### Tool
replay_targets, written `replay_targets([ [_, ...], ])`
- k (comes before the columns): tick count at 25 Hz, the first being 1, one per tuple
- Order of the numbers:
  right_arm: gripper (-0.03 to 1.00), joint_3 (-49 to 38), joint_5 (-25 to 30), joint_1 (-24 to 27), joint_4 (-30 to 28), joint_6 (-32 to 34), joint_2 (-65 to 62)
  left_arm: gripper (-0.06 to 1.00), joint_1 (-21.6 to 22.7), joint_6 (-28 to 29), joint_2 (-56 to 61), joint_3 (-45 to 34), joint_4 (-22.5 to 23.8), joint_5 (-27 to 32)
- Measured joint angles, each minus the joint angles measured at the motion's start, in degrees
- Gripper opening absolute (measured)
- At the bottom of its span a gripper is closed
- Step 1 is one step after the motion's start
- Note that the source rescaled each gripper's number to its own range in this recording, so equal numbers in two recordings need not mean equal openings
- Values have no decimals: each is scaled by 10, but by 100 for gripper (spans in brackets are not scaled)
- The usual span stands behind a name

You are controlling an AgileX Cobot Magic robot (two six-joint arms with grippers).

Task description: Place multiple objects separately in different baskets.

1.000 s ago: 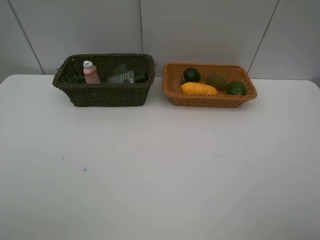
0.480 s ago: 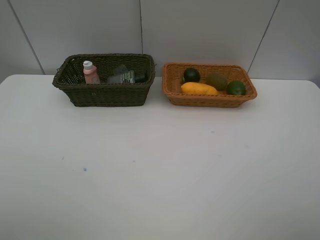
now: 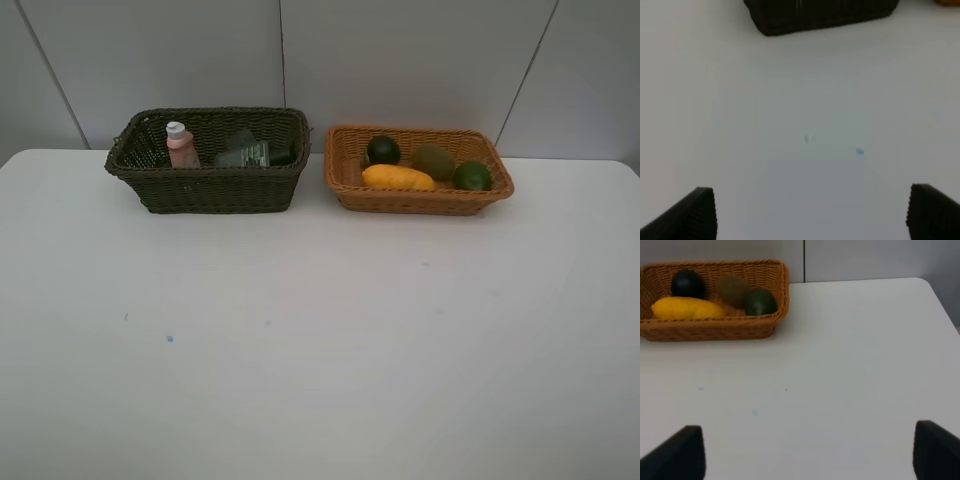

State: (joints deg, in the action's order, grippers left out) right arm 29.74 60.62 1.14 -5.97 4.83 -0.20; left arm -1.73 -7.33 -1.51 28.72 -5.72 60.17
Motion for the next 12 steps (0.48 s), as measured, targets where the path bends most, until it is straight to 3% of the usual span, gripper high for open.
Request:
replay_targets([
  [12, 100, 0, 0, 0, 0, 0, 0, 100, 10, -9, 18, 0, -8, 1],
])
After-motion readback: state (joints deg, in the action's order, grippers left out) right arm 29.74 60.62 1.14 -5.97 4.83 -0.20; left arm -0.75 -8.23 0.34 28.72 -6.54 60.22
